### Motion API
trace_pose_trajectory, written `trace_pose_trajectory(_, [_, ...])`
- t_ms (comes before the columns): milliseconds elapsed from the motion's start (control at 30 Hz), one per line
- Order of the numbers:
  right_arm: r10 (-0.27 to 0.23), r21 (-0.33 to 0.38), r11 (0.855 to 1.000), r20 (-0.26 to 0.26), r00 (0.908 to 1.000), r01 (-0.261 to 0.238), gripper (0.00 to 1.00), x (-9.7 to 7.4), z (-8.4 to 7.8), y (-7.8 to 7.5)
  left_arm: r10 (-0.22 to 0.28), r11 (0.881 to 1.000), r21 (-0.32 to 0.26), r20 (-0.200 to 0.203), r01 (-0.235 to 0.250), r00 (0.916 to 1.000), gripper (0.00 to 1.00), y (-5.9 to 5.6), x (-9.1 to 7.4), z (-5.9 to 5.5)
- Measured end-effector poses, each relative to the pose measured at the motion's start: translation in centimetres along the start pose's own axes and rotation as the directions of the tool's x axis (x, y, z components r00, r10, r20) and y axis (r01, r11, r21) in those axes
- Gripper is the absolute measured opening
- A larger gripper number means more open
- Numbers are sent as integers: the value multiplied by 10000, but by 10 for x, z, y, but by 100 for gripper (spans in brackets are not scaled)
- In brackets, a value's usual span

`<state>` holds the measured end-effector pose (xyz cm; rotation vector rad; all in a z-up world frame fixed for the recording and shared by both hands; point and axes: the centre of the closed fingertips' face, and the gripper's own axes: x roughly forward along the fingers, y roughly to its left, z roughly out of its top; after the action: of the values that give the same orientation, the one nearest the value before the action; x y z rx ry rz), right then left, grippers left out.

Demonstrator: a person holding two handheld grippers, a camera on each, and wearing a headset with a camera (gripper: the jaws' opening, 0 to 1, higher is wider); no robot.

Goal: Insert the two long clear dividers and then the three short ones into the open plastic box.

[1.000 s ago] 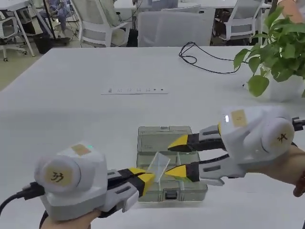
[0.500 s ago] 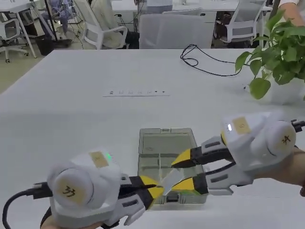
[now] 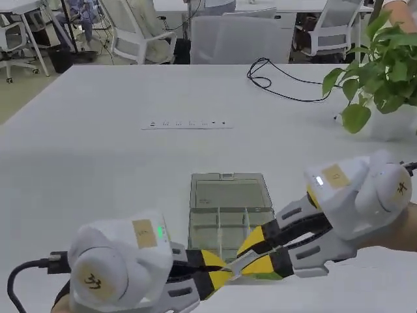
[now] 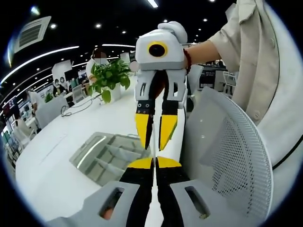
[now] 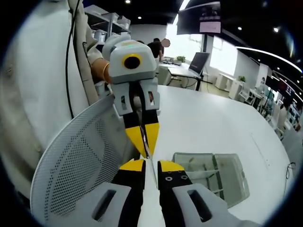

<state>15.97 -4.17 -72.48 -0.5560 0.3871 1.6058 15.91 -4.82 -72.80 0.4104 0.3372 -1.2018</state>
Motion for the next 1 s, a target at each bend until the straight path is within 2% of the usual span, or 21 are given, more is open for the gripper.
trace_pose_trajectory(267, [108,-230,9997,40,9999,-108,5,3,3,3,-124,9999,19,214,123,9997,0,-1,-5,1])
trace_pose_trajectory(367, [199,-428,9989,-27,9998,-200,3,4,4,5,-142,9998,-162,253,146,9996,0,1,-7,0])
trace_pose_trajectory(667, [-39,-288,9996,-124,9999,35,2,5,6,0,312,9973,-671,325,-289,9990,1,7,-11,-2])
trace_pose_trajectory(1000, [-825,407,9957,-283,9962,836,2,-1,6,-20,1052,9846,-1449,470,-975,9933,21,16,-17,-8])
